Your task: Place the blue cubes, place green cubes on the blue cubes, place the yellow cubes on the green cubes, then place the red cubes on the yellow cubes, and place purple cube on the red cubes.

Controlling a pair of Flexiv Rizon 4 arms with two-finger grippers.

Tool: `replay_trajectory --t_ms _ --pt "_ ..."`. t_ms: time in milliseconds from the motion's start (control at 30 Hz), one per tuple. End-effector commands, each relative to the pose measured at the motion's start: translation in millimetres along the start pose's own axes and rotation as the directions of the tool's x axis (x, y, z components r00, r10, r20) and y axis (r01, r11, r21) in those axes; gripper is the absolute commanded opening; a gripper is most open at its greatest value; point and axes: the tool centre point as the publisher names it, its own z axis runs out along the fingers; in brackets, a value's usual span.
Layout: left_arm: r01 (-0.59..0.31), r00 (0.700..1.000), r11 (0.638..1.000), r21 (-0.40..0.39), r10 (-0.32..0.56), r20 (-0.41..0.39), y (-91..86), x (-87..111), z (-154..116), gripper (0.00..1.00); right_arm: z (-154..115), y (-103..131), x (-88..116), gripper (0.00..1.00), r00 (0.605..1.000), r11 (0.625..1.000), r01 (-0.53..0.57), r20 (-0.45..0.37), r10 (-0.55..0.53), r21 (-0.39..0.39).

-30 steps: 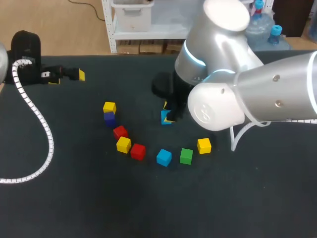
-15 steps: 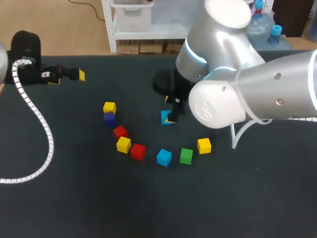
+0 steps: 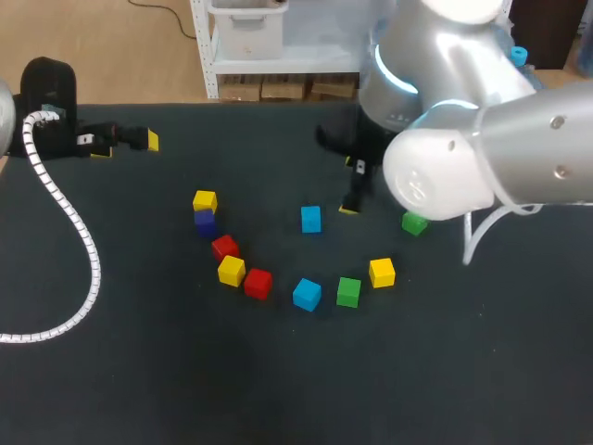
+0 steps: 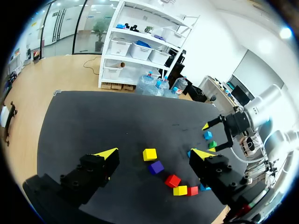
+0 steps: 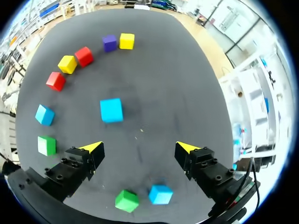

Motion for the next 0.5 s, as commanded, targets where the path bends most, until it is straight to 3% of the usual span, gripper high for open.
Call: replay_trajectory --t_ms 33,500 --pt "-0.001 1.0 1.0 0.006 0.001 0.004 1.6 0.8 0.3 1.0 -6.1 -3.2 13.5 1.0 0.999 0.999 -0.035 0.0 0.035 0.017" --pt "-0.001 1.0 1.0 0.006 0.001 0.004 1.6 0.8 0.3 1.0 -6.2 -23.8 53.7 0.96 0.984 0.983 -0.178 -0.018 0.179 0.042"
